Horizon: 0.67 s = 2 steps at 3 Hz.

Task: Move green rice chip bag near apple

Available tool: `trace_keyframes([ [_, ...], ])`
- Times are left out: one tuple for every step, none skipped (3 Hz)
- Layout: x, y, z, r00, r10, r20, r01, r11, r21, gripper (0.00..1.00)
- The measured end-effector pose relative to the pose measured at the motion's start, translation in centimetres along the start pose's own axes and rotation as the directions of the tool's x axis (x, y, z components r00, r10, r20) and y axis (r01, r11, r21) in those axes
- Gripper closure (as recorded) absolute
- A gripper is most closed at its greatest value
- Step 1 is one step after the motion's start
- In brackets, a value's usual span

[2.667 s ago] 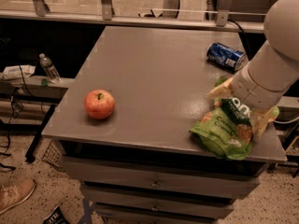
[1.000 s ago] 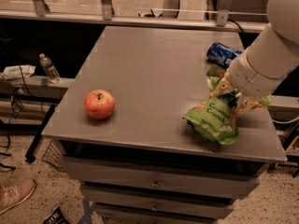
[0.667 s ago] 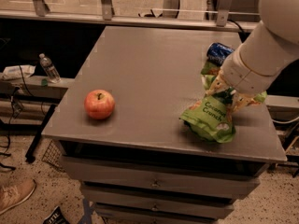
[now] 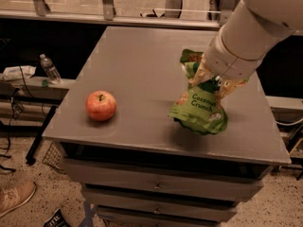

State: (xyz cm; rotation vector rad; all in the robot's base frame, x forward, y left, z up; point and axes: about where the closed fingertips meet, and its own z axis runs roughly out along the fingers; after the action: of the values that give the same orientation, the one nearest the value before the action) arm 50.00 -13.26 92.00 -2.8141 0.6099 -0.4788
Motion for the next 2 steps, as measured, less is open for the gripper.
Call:
trace_keyframes([
  [-0.7,-2.5,0.4,0.995,-0.099,0.011,0.099,0.9951,0.000,1.00],
  [-1.2,-4.2,1.1,0.987,-0.157,0.035,0.157,0.9876,0.001,1.00],
])
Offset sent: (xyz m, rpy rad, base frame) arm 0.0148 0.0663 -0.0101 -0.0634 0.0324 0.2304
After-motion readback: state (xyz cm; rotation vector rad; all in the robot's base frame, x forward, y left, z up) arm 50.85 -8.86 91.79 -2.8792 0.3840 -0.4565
